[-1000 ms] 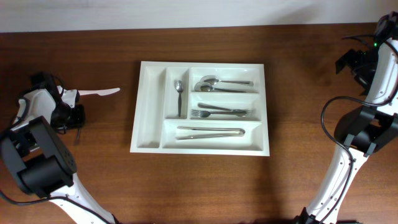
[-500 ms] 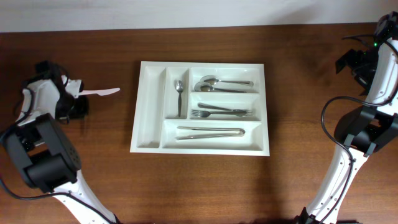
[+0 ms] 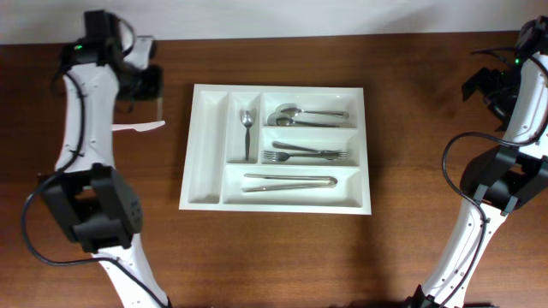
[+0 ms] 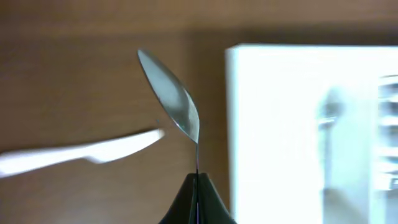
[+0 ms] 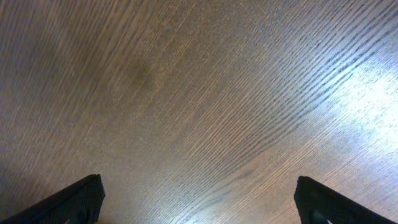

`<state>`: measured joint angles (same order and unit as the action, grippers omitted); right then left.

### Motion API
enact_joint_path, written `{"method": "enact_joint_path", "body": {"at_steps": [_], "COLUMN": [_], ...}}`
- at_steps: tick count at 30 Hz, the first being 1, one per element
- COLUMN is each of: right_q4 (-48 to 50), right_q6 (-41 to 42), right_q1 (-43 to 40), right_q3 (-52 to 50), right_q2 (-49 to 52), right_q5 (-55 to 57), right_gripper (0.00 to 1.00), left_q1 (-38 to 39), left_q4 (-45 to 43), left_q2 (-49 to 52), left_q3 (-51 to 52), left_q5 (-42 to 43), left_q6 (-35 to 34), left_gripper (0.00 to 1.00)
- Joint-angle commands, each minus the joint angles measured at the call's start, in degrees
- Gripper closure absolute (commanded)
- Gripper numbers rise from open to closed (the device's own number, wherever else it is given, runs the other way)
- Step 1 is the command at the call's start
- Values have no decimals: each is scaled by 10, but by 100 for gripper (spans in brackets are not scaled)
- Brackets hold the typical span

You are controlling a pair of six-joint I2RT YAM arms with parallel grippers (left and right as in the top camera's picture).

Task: Pack container
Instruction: 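Place the second spoon beside the first in the narrow compartment, then move the left gripper to the white plastic knife and grasp it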

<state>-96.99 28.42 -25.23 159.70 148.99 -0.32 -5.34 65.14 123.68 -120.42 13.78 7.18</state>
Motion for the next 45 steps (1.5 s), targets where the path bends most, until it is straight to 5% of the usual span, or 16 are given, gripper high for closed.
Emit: {"method": "enact_joint_path", "body": {"at_steps": [1, 7, 24, 26, 32, 36, 37, 41, 44, 45], "right_q4": [-1, -1, -1, -1, -1, -1, -1, -1, -1, -1], "right_q6": [-1, -1, -1, -1, -1, -1, -1, -1, -1, -1], "right_q1": [1, 1, 1, 1, 1, 1, 1, 1, 1, 1], "right_q3": [10, 10, 10, 10, 10, 10, 10, 10, 10, 10], "right_q2": [-16, -16, -16, -16, -16, -16, -16, -16, -16, -16], "right_q5": [-1, -1, -1, -1, -1, -1, -1, -1, -1, -1], "right_gripper": [1, 1, 1, 1, 1, 1, 1, 1, 1, 1], "left_q1": [56, 153, 196, 196, 195, 177, 165, 102, 34, -7], "left_q4": [1, -3, 25, 24, 21, 22, 27, 46, 62, 85], "left_q2": [4, 8, 103, 105, 105, 104, 104, 104, 105, 107], "left_q3": [-14, -14, -13, -13, -13, -45, -69, -147, -157, -150], "left_q5": [49, -23, -46, -46, -46, -47, -50, -86, -106, -106], "left_q6": [-77, -191, -194, -194, -193, -193, -193, -211, -322, -447], "left_gripper": [98, 98, 98, 90, 28, 13, 1, 1, 1, 1]}}
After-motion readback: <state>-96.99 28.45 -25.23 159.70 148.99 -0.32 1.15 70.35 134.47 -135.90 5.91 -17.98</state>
